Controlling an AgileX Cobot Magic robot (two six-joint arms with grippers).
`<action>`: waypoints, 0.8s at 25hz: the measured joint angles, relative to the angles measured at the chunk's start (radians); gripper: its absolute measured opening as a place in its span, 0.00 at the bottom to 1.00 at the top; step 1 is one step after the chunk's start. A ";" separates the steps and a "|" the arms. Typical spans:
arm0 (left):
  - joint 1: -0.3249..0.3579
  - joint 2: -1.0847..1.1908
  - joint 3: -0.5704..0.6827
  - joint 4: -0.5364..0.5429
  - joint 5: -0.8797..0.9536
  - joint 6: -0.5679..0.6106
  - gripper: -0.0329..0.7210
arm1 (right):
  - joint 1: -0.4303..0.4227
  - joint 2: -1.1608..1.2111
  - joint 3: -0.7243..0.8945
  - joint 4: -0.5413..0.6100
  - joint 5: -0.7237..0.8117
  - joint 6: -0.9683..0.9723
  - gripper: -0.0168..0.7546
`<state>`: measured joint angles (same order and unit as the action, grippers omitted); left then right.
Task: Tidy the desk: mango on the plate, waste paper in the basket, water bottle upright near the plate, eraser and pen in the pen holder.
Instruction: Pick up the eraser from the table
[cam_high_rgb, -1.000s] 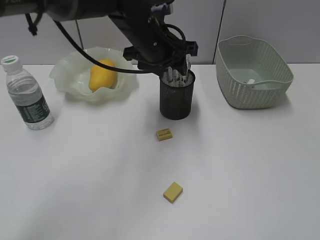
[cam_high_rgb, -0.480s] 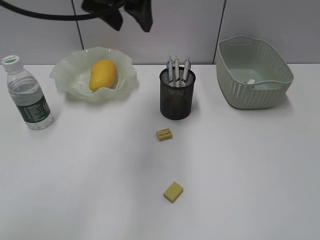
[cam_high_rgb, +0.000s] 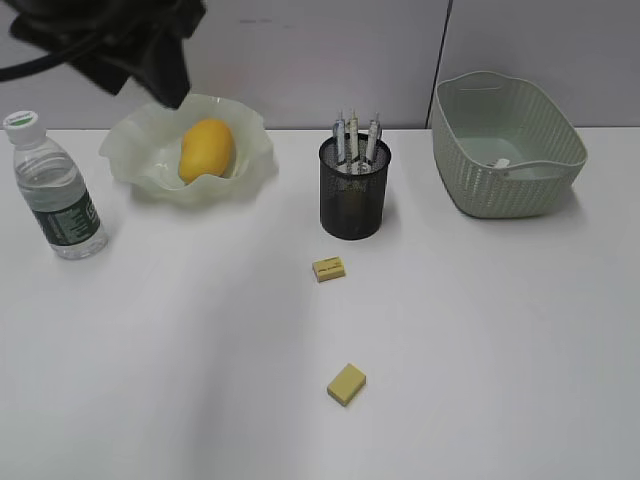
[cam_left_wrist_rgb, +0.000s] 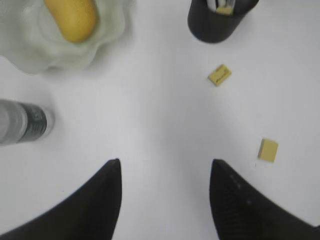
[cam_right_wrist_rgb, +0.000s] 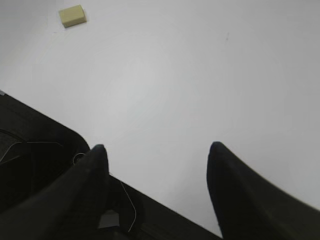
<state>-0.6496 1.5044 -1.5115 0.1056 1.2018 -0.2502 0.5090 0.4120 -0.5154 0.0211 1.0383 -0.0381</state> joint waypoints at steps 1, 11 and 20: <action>0.000 -0.041 0.065 -0.001 -0.019 0.000 0.61 | 0.000 0.000 0.000 -0.001 0.000 0.000 0.66; 0.000 -0.551 0.585 -0.006 -0.184 0.000 0.61 | 0.000 0.000 0.000 -0.002 -0.001 0.000 0.66; 0.000 -0.959 0.844 -0.007 -0.232 0.000 0.61 | 0.000 0.006 0.000 -0.002 -0.002 0.000 0.66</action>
<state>-0.6496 0.5459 -0.6676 0.0986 0.9698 -0.2502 0.5090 0.4183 -0.5154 0.0191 1.0363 -0.0381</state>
